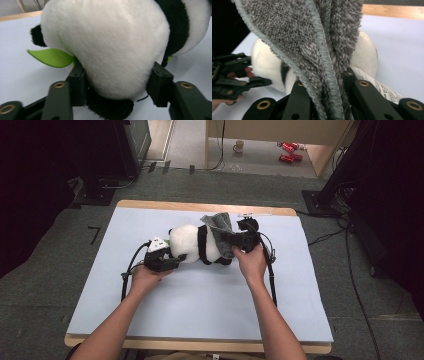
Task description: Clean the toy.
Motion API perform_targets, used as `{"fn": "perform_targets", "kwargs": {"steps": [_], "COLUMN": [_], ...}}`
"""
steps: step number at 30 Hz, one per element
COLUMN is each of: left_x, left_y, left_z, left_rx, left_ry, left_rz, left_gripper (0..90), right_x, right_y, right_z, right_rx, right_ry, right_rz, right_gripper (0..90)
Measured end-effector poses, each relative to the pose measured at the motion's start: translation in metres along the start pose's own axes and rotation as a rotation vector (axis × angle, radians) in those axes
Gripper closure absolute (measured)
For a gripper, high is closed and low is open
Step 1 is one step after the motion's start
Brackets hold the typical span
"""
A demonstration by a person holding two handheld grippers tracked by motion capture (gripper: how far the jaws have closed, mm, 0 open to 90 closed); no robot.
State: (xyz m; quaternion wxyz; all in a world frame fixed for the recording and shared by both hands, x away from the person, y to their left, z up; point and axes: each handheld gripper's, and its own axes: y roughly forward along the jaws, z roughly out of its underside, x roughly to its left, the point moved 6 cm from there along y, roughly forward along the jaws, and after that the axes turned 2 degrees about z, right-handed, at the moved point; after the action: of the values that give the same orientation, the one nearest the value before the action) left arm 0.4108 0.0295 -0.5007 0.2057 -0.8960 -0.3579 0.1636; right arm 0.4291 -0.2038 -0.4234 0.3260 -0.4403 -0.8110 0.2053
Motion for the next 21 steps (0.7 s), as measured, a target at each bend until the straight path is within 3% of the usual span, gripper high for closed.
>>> {"fn": "perform_targets", "kwargs": {"steps": [4,8,10,16,19,21], "left_x": [-0.004,-0.012,-0.018,-0.024,-0.023,-0.022], "left_y": [-0.004,-0.013,-0.021,-0.031,-0.028,-0.028], "left_z": [-0.002,-0.003,-0.003,-0.004,-0.004,-0.006], "left_rx": [-0.001,0.025,0.042,0.046,0.035,0.029], "left_ry": [-0.027,-0.085,-0.092,-0.151,-0.140,-0.136], "left_rz": [0.012,0.041,0.039,0.031,0.032,0.030], "left_gripper": [50.8,52.0,51.9,50.9,50.4,50.2], "right_x": [0.014,0.038,0.052,0.089,0.105,0.114], "right_y": [-0.010,-0.013,-0.011,0.015,0.030,0.042], "right_z": [-0.005,-0.010,-0.010,-0.005,-0.001,0.004], "right_rx": [-0.012,-0.028,-0.025,0.026,0.045,0.083], "right_ry": [-0.013,-0.043,-0.050,-0.070,-0.051,-0.075], "right_rz": [-0.037,-0.084,-0.119,-0.185,-0.227,-0.212], "right_gripper": [77.4,77.3,77.3,77.3,77.1,76.7]}}
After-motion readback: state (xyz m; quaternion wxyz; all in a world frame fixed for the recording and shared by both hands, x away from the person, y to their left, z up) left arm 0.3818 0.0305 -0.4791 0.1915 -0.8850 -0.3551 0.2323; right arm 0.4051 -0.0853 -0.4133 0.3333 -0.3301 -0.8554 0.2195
